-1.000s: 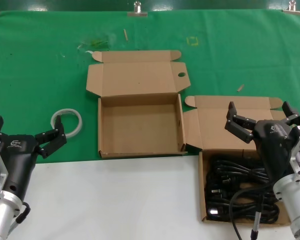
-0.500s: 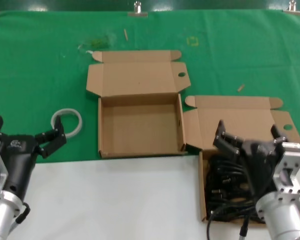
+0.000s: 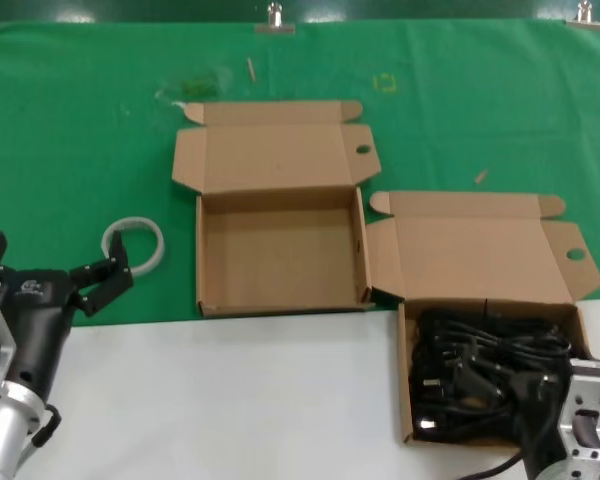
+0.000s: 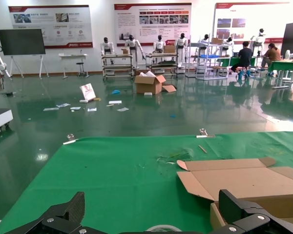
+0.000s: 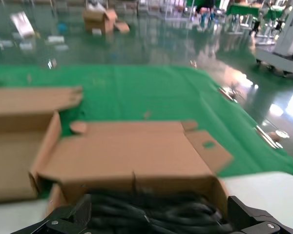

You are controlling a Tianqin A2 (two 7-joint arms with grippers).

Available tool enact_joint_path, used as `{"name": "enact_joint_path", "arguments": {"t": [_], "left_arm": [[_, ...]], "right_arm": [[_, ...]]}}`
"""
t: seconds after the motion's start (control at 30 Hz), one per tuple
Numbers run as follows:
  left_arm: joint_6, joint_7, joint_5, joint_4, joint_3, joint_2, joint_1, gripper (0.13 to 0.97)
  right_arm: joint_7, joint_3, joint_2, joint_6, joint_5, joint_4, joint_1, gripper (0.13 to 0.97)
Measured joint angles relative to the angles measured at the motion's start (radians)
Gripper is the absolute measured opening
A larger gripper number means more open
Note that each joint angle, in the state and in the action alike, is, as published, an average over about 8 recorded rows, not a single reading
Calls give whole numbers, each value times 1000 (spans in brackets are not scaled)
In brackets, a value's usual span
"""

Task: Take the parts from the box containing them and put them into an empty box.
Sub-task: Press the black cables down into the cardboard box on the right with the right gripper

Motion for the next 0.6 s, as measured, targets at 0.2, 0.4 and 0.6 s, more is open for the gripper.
{"name": "enact_joint_path", "arguments": {"t": [0.2, 0.4, 0.6], "left_arm": [[0, 0, 0, 0, 0, 0, 0, 965], [0, 0, 0, 0, 0, 0, 0, 965], [0, 0, 0, 0, 0, 0, 0, 965]], "right_arm": [[-224, 26, 0, 77, 124, 43, -31, 966], [-483, 62, 0, 146, 255, 60, -6, 966], [-730, 95, 0, 202, 373, 41, 54, 966]]}}
